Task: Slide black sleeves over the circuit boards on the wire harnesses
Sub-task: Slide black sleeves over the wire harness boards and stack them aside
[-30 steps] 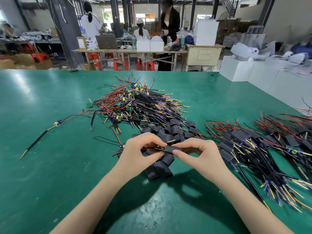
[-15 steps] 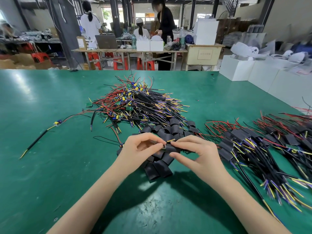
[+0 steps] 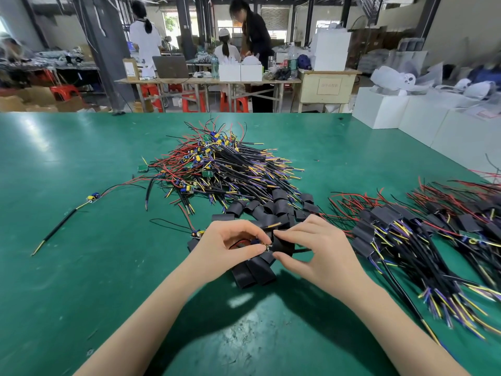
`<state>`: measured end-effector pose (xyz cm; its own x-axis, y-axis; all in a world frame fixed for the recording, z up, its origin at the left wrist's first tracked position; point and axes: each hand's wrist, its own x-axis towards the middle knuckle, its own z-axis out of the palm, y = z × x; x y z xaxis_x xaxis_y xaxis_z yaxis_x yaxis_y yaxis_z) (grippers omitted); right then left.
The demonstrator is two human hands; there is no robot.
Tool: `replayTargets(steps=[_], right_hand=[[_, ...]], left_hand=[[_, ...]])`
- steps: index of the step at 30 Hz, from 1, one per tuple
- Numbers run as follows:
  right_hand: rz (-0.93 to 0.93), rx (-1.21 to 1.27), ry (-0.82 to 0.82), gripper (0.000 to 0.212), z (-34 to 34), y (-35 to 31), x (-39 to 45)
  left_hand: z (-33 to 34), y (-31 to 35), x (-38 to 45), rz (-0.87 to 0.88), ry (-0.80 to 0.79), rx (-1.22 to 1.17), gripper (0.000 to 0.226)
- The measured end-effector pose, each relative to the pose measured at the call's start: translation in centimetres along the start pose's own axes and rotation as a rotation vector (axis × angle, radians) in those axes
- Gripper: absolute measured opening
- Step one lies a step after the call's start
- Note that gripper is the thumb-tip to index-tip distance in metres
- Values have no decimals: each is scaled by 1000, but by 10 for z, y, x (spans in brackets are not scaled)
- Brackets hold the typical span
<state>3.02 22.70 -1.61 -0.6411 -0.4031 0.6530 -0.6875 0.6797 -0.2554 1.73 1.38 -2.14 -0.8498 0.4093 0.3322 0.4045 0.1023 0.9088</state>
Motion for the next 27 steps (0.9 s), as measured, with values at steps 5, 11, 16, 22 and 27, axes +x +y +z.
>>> replayTargets(steps=[5,11,16,22,27], right_hand=[[40,130,-111,26,-1,-1,-1],[109,197,-96,27,-3,-5,1],[259,246,-50,30,4,-10,1],[311,261,-119,42,4,-9,2],[294,250,-121,39,2,-9,3]], left_hand=[[0,-1,-1,45,-2,83,9],[-1,-2,0,94,32,195,11],[-1,-5,0,8,45,112,13],[-9,-3,-1,-92,-27,-23,21],[-9,-2,1,-93,5,8,27]])
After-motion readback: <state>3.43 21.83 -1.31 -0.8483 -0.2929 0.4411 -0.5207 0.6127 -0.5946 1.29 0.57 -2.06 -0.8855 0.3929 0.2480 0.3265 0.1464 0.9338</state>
